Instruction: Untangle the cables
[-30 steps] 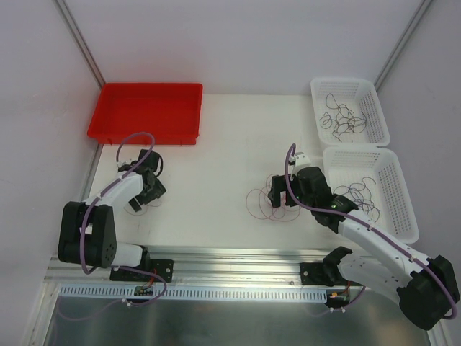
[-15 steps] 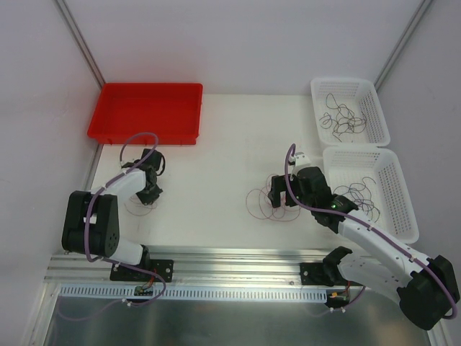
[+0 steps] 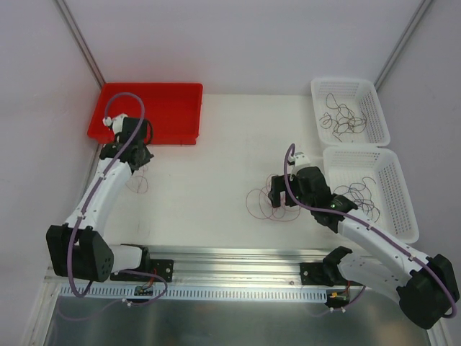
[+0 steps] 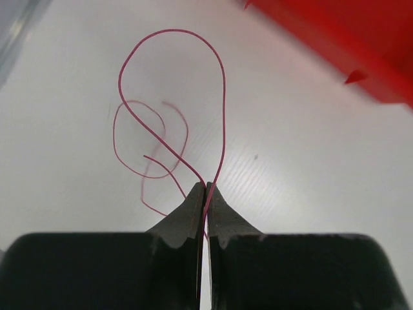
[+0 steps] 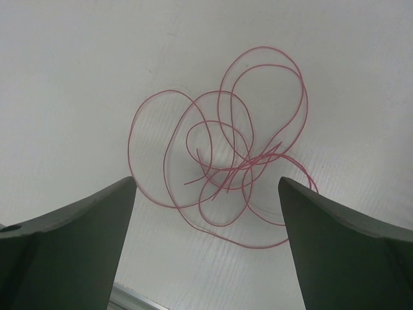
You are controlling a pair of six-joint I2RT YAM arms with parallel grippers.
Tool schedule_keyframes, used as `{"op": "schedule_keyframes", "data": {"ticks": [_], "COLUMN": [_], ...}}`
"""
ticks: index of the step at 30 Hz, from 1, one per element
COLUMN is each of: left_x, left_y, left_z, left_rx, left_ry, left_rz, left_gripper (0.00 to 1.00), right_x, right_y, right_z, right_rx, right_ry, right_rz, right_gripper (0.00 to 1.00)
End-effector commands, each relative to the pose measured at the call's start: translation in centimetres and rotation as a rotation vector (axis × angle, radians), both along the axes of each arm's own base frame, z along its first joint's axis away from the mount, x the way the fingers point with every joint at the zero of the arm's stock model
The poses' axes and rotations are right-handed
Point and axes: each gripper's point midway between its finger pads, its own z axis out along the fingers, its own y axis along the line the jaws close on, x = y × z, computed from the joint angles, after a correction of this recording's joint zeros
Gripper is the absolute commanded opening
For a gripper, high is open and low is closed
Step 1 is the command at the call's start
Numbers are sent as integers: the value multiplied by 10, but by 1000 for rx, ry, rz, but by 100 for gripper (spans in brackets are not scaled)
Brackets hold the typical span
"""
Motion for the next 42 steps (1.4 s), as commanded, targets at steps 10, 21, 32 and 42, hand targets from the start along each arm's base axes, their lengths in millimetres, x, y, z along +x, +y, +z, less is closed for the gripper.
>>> {"op": "schedule_keyframes", "data": {"ticks": [10, 21, 32, 42], "left_x": [78, 205, 303, 282], "left_y": [-2, 1, 30, 32], "left_z": [269, 311, 130, 95], "left_rx": [82, 221, 147, 150], "left_ry": [-561, -697, -471, -366], "left_rz": [-125, -147, -97, -126], "left_gripper": [0, 0, 18, 96], "right_x": [10, 12, 14, 14], "right_y": [0, -3, -10, -24], "right_z": [-2, -10, -16, -14], "right_rx": [-28, -58, -120, -134], "right_ry": [-19, 4, 29, 69], "right_rz": [-22, -37, -32, -85], "right_gripper": [97, 97, 97, 97]}}
